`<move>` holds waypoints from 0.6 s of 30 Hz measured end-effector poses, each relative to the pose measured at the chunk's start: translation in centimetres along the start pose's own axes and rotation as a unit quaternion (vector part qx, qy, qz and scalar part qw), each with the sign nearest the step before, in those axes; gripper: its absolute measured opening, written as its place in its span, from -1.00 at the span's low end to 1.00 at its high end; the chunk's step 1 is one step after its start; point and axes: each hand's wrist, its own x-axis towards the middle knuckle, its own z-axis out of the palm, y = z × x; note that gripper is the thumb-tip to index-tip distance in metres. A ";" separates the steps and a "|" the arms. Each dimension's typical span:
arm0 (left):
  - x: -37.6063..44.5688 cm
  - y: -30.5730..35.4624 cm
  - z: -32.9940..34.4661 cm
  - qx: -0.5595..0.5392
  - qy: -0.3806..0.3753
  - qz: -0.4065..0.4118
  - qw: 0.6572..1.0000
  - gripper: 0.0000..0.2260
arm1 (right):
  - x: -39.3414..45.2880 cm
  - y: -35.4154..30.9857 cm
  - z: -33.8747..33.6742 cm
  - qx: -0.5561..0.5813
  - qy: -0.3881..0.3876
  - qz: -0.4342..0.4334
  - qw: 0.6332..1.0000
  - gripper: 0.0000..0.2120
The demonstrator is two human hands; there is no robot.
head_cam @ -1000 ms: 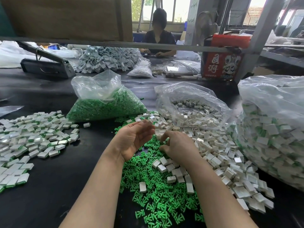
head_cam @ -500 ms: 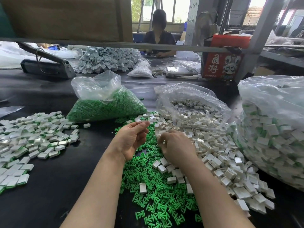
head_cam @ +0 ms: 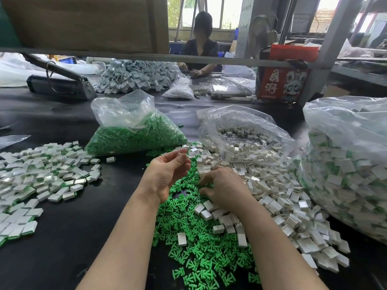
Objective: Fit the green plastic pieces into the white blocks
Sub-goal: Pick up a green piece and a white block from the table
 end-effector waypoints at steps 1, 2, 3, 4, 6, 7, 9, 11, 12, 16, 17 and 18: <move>0.0 0.0 0.1 0.005 -0.001 0.004 1.000 -0.69 | 0.1 -0.1 0.0 0.002 0.002 -0.001 1.000 -0.80; -0.1 0.0 0.2 0.013 -0.001 0.010 1.000 -0.68 | 0.1 -0.1 0.1 0.009 0.002 -0.002 1.000 -0.82; -0.1 -0.1 0.3 0.023 0.001 0.018 1.000 -0.66 | 0.1 -0.2 0.1 0.021 0.003 -0.002 1.000 -0.85; -0.1 -0.1 0.4 0.031 0.005 0.025 0.999 -0.63 | 0.0 -0.2 0.1 0.038 0.008 -0.001 0.999 -0.89; -0.2 -0.2 0.5 0.040 0.011 0.036 0.998 -0.62 | -0.1 0.0 0.0 0.085 0.030 -0.001 0.996 -0.92; -0.3 -0.2 0.6 0.046 0.010 0.041 0.998 -0.64 | -0.2 0.0 0.0 0.117 0.047 -0.001 0.992 -0.91; -0.3 -0.3 0.6 0.060 0.008 0.050 0.997 -0.68 | -0.3 0.0 -0.3 0.216 0.090 0.000 0.972 -0.92; -0.2 -0.3 0.6 0.068 0.009 0.056 0.996 -0.70 | -0.5 -0.1 -0.9 0.346 0.127 0.005 0.929 -0.95; -0.1 -0.3 0.6 0.072 0.008 0.057 0.996 -0.71 | -0.6 -0.2 -1.2 0.404 0.140 0.009 0.904 -0.94; -0.1 -0.4 0.7 0.104 -0.007 0.069 0.992 -0.75 | -0.9 -0.3 -2.0 0.544 0.155 0.012 0.825 -0.86; -0.2 -0.4 0.8 0.110 -0.013 0.071 0.991 -0.78 | -1.0 -0.3 -2.1 0.562 0.153 0.010 0.813 -0.83; -0.3 -0.4 0.9 0.114 -0.021 0.072 0.991 -0.81 | -1.0 -0.4 -2.2 0.577 0.152 0.008 0.803 -0.82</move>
